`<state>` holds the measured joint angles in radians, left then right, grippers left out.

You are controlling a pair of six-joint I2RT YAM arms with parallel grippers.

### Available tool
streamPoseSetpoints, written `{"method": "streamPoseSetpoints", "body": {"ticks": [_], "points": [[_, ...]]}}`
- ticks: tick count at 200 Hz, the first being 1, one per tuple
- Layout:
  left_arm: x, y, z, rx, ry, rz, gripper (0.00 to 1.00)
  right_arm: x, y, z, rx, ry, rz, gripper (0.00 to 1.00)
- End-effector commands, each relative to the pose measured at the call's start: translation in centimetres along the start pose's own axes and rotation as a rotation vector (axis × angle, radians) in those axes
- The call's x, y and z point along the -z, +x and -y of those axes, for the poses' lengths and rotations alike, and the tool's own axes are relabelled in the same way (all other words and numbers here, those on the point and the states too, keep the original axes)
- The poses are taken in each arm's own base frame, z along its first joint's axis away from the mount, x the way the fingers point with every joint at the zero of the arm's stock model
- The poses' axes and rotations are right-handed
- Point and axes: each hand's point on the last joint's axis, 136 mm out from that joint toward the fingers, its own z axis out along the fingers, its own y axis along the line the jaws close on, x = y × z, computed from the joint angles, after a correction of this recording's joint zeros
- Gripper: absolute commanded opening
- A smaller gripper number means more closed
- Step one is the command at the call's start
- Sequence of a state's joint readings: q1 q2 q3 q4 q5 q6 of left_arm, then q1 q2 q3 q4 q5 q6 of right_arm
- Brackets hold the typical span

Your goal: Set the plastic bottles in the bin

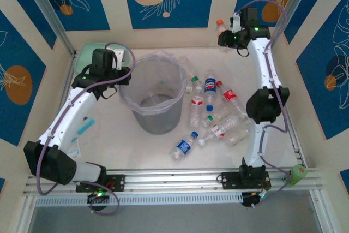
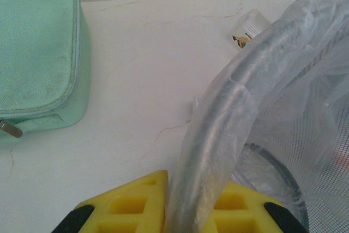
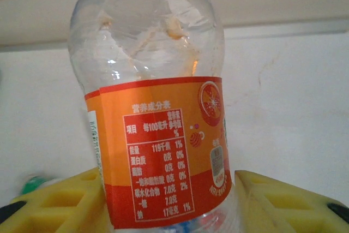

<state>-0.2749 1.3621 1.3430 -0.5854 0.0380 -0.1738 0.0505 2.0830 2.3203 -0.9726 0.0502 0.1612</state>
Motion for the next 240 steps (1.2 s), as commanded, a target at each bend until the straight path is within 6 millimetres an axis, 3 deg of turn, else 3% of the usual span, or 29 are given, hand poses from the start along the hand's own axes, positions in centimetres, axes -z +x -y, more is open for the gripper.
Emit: {"method": "streamPoseSetpoints", "body": {"ticks": [1,17,44,68,88,110,157,200,240], "points": [[-1.7,2.0,-1.2,-0.016,-0.03,-0.055,0.0,5.1,1.0,-4.8,0.003,-0.128,0.001,0.2],[-1.8,2.1,-1.4,-0.027,-0.047,-0.059,0.0,8.7,1.3,-8.2,0.024,-0.213,0.03,0.13],[-2.2,2.4,-1.4,-0.03,-0.049,-0.074,0.0,13.1,3.5,-14.1,0.122,-0.307,0.037,0.12],[-2.3,2.4,-1.4,-0.033,-0.049,-0.077,0.0,14.9,6.6,-19.2,0.244,-0.364,-0.003,0.11],[-2.3,2.4,-1.4,-0.038,-0.051,-0.074,0.0,15.0,9.5,-22.5,0.32,-0.402,-0.069,0.11],[-2.6,2.7,-1.3,-0.062,-0.053,-0.085,0.0,14.2,12.4,-25.1,0.394,-0.406,-0.148,0.1],[-2.4,2.6,-1.5,-0.081,-0.07,-0.077,0.0,10.9,17.8,-27.5,0.518,-0.359,-0.309,0.07],[-2.8,2.9,-1.3,-0.081,-0.063,-0.087,0.0,7.2,21.3,-28.7,0.567,-0.351,-0.422,0.07],[-2.7,2.9,-1.2,-0.088,-0.065,-0.084,0.0,2.4,24.4,-28.5,0.56,-0.301,-0.535,0.07]]}}
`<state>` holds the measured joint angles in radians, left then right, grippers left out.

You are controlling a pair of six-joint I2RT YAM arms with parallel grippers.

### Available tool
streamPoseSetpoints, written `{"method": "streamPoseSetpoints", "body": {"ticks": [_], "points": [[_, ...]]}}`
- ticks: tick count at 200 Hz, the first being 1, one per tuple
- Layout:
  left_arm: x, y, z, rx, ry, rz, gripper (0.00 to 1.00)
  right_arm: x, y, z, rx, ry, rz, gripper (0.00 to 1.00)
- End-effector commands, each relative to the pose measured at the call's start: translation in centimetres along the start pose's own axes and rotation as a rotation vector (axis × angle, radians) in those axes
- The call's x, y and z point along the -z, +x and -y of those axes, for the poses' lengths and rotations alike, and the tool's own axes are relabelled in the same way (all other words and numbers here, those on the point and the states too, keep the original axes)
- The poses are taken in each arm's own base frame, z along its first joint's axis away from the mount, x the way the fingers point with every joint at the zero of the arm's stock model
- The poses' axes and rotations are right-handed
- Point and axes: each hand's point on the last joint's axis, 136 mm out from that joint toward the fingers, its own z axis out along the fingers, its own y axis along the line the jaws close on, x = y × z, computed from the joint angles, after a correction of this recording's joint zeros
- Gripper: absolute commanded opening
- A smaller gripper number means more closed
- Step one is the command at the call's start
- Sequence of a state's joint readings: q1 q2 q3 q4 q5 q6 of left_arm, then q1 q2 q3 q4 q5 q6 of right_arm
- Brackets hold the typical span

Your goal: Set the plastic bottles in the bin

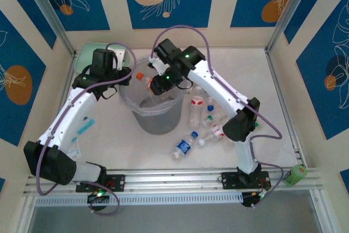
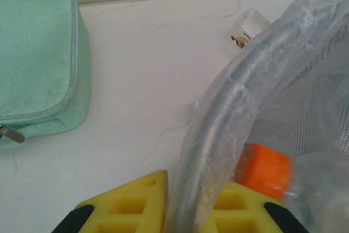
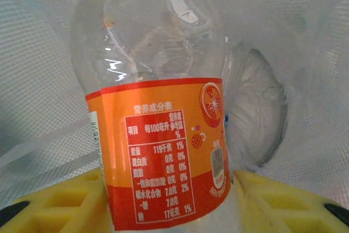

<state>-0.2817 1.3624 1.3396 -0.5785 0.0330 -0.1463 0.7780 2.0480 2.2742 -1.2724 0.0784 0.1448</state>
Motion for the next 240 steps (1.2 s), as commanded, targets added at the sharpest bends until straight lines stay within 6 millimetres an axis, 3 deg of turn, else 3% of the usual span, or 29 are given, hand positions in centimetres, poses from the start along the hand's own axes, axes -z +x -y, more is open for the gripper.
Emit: {"method": "streamPoseSetpoints", "body": {"ticks": [1,59,82,119,138,155,185,240], "points": [[-2.6,2.9,-1.3,-0.057,-0.064,-0.087,0.0,-3.2,1.3,0.4,-0.009,0.002,-0.087,0.07],[-2.5,3.0,-1.4,-0.088,-0.085,-0.088,0.0,-11.2,3.2,0.8,-0.123,-0.045,-0.146,0.21],[-2.6,3.1,-1.3,-0.088,-0.083,-0.091,0.0,-13.9,4.0,1.0,-0.151,-0.088,-0.163,0.33],[-2.8,3.2,-1.2,-0.089,-0.079,-0.095,0.0,-14.7,4.6,1.4,-0.143,-0.077,-0.163,0.54],[-2.8,3.3,-1.2,-0.087,-0.079,-0.1,0.0,-13.6,4.1,1.0,-0.135,-0.09,-0.136,0.61],[-2.8,3.2,-1.2,-0.087,-0.08,-0.099,0.0,-11.4,3.3,0.1,-0.113,-0.109,-0.101,0.66],[-2.8,3.3,-1.4,-0.09,-0.088,-0.099,0.0,-5.5,1.6,-2.0,-0.047,-0.187,-0.01,0.76],[-2.4,3.1,-1.9,-0.106,-0.117,-0.096,0.0,4.8,1.5,-3.0,0.048,-0.199,0.118,0.87]]}}
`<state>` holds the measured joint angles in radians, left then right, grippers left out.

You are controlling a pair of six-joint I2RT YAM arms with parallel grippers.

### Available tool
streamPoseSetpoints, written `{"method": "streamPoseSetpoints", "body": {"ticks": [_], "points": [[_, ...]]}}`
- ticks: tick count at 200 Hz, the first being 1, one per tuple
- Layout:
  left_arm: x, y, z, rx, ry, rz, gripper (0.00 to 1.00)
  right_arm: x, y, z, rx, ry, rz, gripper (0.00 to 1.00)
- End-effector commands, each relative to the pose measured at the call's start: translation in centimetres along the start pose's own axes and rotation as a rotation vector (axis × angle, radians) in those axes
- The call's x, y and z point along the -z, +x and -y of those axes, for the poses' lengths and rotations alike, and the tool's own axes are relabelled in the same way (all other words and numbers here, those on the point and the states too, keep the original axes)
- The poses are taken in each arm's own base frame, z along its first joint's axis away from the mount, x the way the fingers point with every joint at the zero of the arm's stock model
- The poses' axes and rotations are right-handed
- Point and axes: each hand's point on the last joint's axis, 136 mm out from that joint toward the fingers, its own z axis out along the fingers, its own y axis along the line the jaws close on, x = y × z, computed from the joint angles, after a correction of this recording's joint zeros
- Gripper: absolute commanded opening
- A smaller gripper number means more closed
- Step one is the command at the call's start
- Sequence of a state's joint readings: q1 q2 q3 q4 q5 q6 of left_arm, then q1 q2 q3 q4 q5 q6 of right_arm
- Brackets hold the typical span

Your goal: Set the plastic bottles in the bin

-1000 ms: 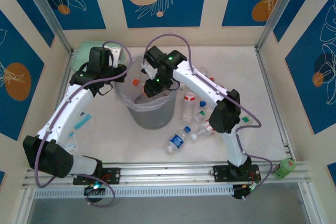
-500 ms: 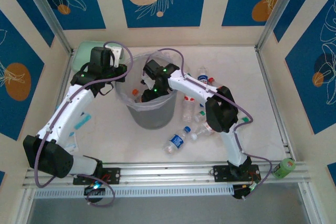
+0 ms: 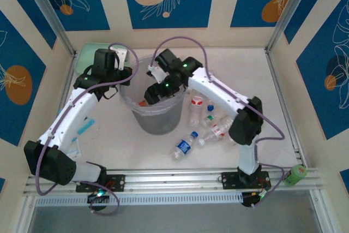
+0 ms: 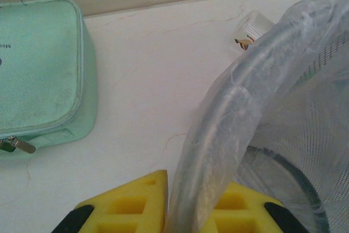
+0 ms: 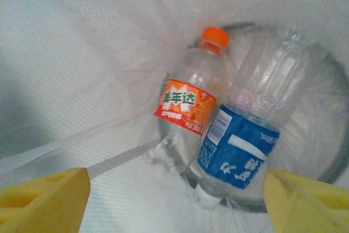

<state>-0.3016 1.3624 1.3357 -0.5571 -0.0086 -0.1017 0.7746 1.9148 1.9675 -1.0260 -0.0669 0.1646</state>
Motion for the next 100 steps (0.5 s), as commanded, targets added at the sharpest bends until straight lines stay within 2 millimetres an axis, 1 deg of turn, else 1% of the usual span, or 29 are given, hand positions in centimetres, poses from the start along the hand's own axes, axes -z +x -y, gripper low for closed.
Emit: {"method": "streamPoseSetpoints", "body": {"ticks": [1,14,18,23,25,45,65,82,92,100], "points": [[-2.3,3.5,-1.8,-0.052,-0.09,-0.116,0.0,6.2,0.1,-2.1,0.058,-0.049,0.065,0.87],[-1.9,3.4,-2.0,-0.059,-0.104,-0.111,0.0,8.5,0.1,-2.5,0.071,-0.054,0.107,0.93],[-1.8,3.3,-2.1,-0.06,-0.106,-0.108,0.0,9.2,0.1,-2.5,0.076,-0.05,0.122,0.96],[-1.8,3.3,-2.1,-0.061,-0.109,-0.105,0.0,10.2,0.0,-2.5,0.08,-0.043,0.144,0.97],[-1.8,3.3,-2.1,-0.062,-0.11,-0.107,0.0,10.5,0.1,-2.4,0.082,-0.04,0.15,1.0],[-1.8,3.3,-2.2,-0.064,-0.116,-0.109,0.0,13.9,-0.1,-1.3,0.076,0.004,0.234,0.99],[-1.7,3.3,-2.2,-0.065,-0.114,-0.107,0.0,16.4,0.2,0.9,0.033,0.049,0.294,0.99],[-1.6,3.2,-2.2,-0.066,-0.116,-0.104,0.0,17.8,0.8,2.9,-0.019,0.079,0.325,0.99],[-1.5,3.2,-2.3,-0.068,-0.121,-0.103,0.0,18.5,1.4,3.8,-0.035,0.073,0.339,0.99],[-1.5,3.2,-2.4,-0.07,-0.123,-0.102,0.0,19.1,1.7,5.1,-0.069,0.079,0.356,0.99]]}}
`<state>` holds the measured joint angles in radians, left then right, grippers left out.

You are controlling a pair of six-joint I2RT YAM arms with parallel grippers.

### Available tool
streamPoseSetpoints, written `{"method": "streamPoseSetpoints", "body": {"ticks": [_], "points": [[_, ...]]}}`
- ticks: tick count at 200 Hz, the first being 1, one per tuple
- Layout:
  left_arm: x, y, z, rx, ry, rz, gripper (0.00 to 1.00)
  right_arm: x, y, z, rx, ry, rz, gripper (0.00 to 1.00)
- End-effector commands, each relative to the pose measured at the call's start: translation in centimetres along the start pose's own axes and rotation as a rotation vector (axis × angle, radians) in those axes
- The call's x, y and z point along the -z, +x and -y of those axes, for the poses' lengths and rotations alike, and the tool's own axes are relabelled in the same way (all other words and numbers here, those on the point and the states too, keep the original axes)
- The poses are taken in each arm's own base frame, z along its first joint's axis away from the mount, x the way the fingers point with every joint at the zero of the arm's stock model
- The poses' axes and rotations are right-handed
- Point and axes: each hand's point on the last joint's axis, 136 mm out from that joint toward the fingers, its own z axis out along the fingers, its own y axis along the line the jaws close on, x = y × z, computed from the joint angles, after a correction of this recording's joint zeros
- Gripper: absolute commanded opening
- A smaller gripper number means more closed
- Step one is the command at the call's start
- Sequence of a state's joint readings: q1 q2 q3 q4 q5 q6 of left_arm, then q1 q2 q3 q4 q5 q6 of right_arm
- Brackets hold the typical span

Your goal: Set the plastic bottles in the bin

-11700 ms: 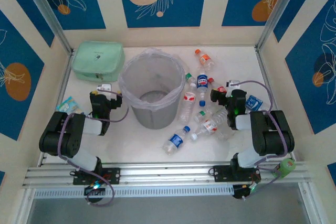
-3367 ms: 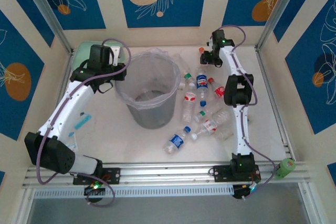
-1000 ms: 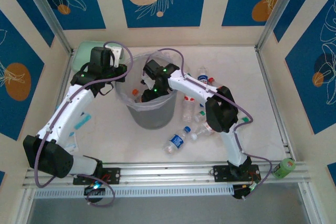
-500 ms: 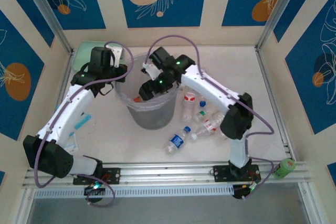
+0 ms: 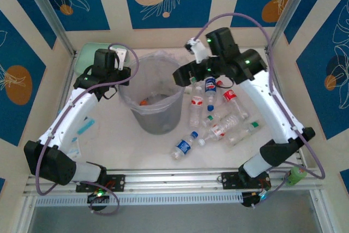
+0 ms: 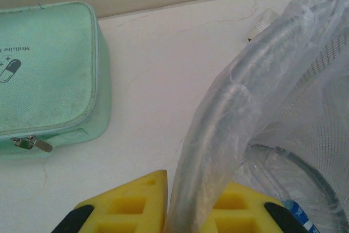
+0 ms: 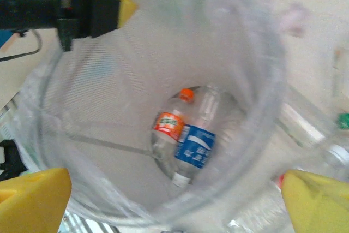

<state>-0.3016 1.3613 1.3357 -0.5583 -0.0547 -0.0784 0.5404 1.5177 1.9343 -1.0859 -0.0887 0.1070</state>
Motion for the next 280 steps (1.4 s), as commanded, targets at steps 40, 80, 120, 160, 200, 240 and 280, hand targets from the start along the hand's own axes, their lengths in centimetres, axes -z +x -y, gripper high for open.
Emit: {"method": "streamPoseSetpoints", "body": {"ticks": [40,80,120,160,200,240,280], "points": [[-1.5,3.1,-1.2,-0.044,-0.064,-0.102,0.0,0.8,2.3,13.0,-0.247,0.215,0.034,0.96],[-1.7,3.4,-1.3,-0.047,-0.071,-0.112,0.0,-6.0,3.6,18.9,-0.341,0.212,-0.097,0.89],[-1.8,3.4,-1.2,-0.041,-0.064,-0.113,0.0,-13.5,3.7,22.1,-0.272,0.29,-0.14,0.87],[-1.5,3.2,-1.2,-0.042,-0.066,-0.106,0.0,-20.3,4.2,23.5,-0.182,0.303,-0.192,0.99],[-1.0,2.9,-0.9,-0.034,-0.047,-0.091,0.0,-24.9,5.2,26.1,-0.16,0.368,-0.251,0.99],[-0.3,2.4,-0.9,-0.032,-0.045,-0.069,0.0,-27.4,5.5,28.2,-0.216,0.377,-0.261,1.0],[-0.2,2.4,-0.9,-0.034,-0.048,-0.069,0.0,-28.1,4.8,27.4,-0.237,0.325,-0.238,0.75]]}}
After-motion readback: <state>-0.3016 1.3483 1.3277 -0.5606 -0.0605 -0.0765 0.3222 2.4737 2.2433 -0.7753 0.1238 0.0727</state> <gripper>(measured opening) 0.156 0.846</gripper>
